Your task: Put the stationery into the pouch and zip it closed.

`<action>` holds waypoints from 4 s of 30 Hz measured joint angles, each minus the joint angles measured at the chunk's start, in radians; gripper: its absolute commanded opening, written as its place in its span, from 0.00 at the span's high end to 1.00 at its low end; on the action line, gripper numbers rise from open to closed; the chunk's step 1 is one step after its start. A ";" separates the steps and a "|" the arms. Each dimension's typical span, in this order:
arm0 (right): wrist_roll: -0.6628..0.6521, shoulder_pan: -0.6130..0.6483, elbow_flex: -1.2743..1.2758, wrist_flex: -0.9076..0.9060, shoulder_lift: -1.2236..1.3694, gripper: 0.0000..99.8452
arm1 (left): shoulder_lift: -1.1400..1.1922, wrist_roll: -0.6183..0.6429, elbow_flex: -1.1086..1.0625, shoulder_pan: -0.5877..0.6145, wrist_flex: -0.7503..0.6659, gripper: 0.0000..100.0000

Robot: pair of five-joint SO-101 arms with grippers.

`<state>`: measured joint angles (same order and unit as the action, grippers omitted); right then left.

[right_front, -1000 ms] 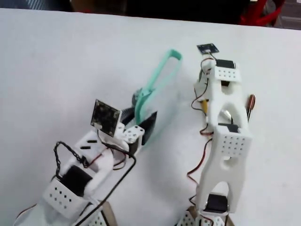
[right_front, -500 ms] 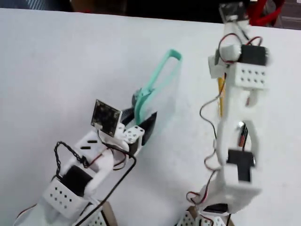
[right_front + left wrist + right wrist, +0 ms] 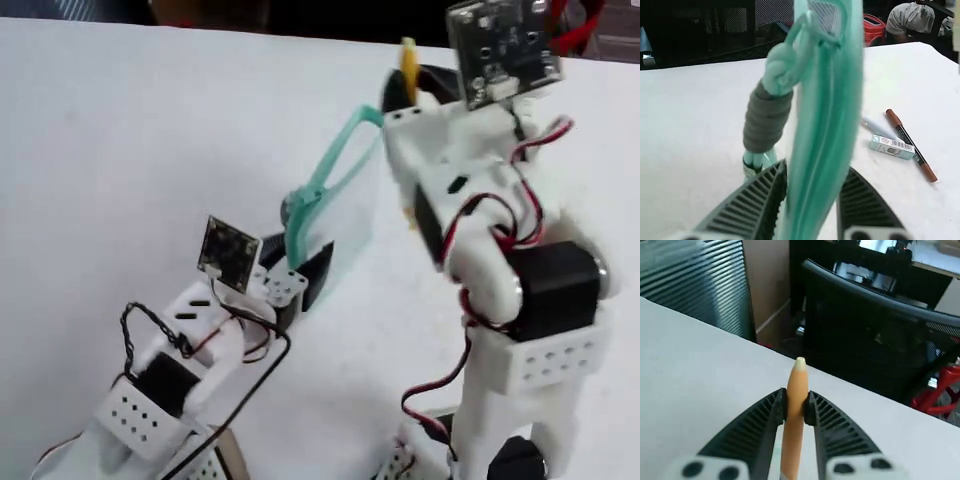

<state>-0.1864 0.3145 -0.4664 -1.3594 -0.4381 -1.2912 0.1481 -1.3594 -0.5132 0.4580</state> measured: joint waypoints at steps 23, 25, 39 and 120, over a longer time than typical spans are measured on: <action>0.193 0.055 0.278 0.586 -0.072 0.98 | 0.000 0.000 -0.006 0.000 0.000 0.84; 0.198 0.048 0.319 0.601 -0.072 0.98 | 0.000 0.000 -0.006 0.000 0.000 0.84; 0.198 0.005 0.446 0.612 -0.072 0.98 | 0.000 0.000 -0.006 0.000 0.000 0.84; 0.040 -0.729 0.196 0.287 0.991 0.88 | 0.002 0.000 -0.028 0.000 0.000 0.84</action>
<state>-0.1465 -0.4143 -0.2700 -1.0725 0.5531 -1.2896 0.1481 -1.3871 -0.5132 0.4580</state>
